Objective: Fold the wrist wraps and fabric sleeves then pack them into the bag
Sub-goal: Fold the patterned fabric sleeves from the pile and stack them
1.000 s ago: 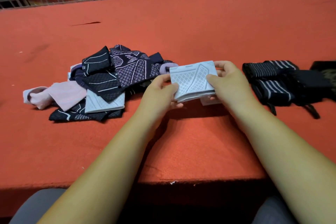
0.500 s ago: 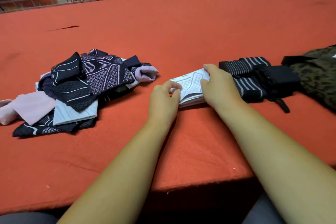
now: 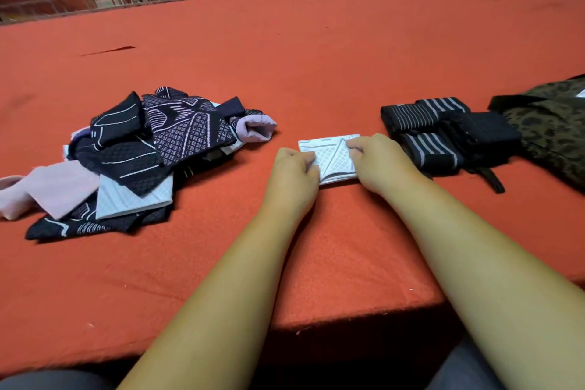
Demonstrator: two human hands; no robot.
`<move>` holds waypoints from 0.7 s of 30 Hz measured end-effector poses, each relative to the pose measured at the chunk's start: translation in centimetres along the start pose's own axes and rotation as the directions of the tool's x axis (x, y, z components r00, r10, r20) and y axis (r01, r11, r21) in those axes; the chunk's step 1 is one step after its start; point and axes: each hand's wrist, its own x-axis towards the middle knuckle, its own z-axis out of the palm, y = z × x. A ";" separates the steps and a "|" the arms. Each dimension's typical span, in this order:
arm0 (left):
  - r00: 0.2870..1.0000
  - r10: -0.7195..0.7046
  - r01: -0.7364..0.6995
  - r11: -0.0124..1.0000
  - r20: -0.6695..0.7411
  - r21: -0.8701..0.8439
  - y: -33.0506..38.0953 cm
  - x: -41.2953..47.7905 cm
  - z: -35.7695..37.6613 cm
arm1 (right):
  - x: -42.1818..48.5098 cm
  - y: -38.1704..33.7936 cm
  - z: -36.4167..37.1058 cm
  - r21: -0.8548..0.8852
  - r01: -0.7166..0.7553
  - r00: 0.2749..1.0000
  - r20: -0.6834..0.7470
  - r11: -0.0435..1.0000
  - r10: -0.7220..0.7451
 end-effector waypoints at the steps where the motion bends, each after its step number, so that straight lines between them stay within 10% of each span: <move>1: 1.000 -0.011 0.011 1.000 0.011 0.001 0.1 -0.1 0.1 | 0.0 -0.1 0.0 -0.003 -0.012 1.000 0.011 1.000 0.012; 13: 0.923 -0.028 0.019 0.999 -0.383 -0.027 -1.5 1.6 -5.0 | -0.8 -4.0 -0.1 0.053 0.095 0.988 -0.124 0.994 -0.087; 21: 0.935 -0.268 0.296 0.950 -0.233 0.094 -3.6 6.5 -6.8 | -0.1 -6.2 0.5 0.182 0.120 0.979 -0.182 0.976 -0.086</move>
